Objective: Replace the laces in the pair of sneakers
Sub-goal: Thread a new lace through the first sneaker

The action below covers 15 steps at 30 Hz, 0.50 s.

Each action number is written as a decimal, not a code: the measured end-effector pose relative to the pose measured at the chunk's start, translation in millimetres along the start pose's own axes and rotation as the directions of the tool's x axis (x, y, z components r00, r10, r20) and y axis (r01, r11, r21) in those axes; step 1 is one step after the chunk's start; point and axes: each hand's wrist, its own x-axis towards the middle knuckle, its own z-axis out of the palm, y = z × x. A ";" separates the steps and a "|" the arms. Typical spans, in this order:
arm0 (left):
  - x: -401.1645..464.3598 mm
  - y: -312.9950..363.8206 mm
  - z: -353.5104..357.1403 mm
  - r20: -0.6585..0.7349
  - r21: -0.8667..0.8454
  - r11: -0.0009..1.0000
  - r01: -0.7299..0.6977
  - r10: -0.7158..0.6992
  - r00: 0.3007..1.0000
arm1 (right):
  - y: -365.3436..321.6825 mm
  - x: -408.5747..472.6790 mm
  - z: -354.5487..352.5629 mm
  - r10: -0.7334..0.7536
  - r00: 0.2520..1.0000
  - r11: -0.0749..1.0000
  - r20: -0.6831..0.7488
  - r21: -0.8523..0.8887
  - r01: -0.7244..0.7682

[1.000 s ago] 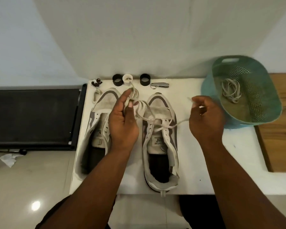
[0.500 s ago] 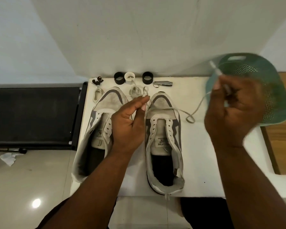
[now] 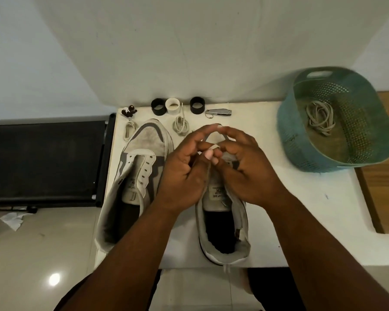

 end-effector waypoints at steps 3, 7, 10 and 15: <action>3.6 -2.0 -4.4 -0.206 -0.018 1.000 0.012 -0.016 0.978 | 4.2 1.2 -16.0 0.027 0.995 0.991 -0.099 0.134 -0.014; 3.2 -3.3 -3.1 -0.364 0.049 0.999 -0.022 0.038 0.931 | -1.3 1.1 -36.7 0.140 0.940 0.821 -0.312 0.567 0.066; 2.8 -7.0 -4.2 -0.415 0.084 0.996 0.001 0.034 0.909 | -9.0 0.5 -37.8 0.198 0.932 0.692 -0.304 0.717 0.086; 5.5 -7.2 -3.9 -0.450 0.076 0.996 0.052 -0.013 0.893 | -12.2 2.4 -44.2 0.285 0.879 0.749 -0.383 0.661 0.045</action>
